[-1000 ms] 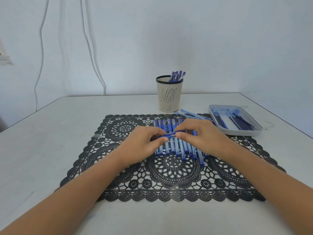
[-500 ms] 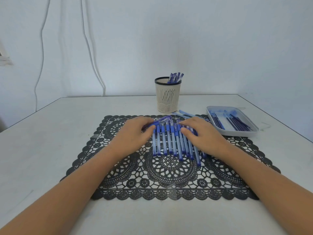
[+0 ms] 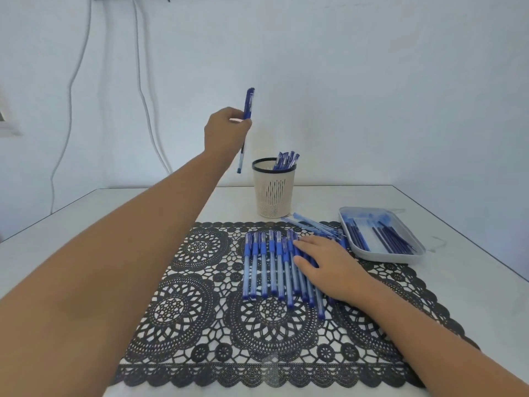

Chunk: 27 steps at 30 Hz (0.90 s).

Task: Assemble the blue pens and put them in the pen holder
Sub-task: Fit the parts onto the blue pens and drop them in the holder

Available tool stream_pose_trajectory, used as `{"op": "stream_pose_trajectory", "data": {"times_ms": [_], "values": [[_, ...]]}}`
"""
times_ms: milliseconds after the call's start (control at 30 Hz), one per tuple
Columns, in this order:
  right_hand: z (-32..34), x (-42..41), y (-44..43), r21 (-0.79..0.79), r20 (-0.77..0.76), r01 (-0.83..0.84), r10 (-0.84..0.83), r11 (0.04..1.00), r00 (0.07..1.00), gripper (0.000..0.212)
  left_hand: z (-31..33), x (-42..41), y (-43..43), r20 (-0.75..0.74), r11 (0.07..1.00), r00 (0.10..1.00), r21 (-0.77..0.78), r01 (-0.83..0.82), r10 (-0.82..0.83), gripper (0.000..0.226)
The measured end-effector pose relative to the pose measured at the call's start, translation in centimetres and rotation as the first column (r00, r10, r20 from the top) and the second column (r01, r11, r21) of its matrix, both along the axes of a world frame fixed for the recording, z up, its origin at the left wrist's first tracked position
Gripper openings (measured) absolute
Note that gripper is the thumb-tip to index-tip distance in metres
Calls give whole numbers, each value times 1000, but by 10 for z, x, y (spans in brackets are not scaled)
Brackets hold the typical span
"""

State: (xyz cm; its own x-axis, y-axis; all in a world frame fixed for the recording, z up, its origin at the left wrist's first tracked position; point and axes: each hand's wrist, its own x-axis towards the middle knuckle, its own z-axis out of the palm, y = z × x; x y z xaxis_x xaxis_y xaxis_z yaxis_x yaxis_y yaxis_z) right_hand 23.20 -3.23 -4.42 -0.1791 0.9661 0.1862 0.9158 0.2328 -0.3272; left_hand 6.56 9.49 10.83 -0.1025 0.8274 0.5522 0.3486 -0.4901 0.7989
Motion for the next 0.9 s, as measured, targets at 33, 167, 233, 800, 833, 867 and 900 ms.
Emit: {"op": "stream_pose_trajectory", "data": {"times_ms": [33, 167, 233, 800, 833, 867, 900], "values": [[0, 0, 0, 4, -3, -2, 2, 1000, 1000, 47, 5, 6, 6, 22, 1000, 1000, 0, -5, 5, 14], [0, 2, 3, 17, -13, -10, 10, 1000, 1000, 47, 8, 29, 25, -3, 1000, 1000, 1, -23, 23, 9], [0, 2, 3, 21, -12, -14, 14, 1000, 1000, 47, 3, 37, 29, -56, 1000, 998, -10, -12, 11, 8], [4, 3, 1, 18, 28, -12, 12, 1000, 1000, 47, -55, 4, -16, -421, 1000, 907, -7, -28, 22, 15], [4, 3, 1, 17, 30, -12, 11, 1000, 999, 47, -62, -3, -24, -443, 999, 897, -35, -20, 3, 14], [5, 2, 1, 14, 31, -10, 9, 1000, 999, 47, -71, -10, -32, -469, 997, 883, -79, -9, -29, 15], [5, 2, 1, 10, 33, -7, 6, 1000, 999, 47, -81, -16, -40, -502, 991, 862, -131, 1, -67, 15]]}}
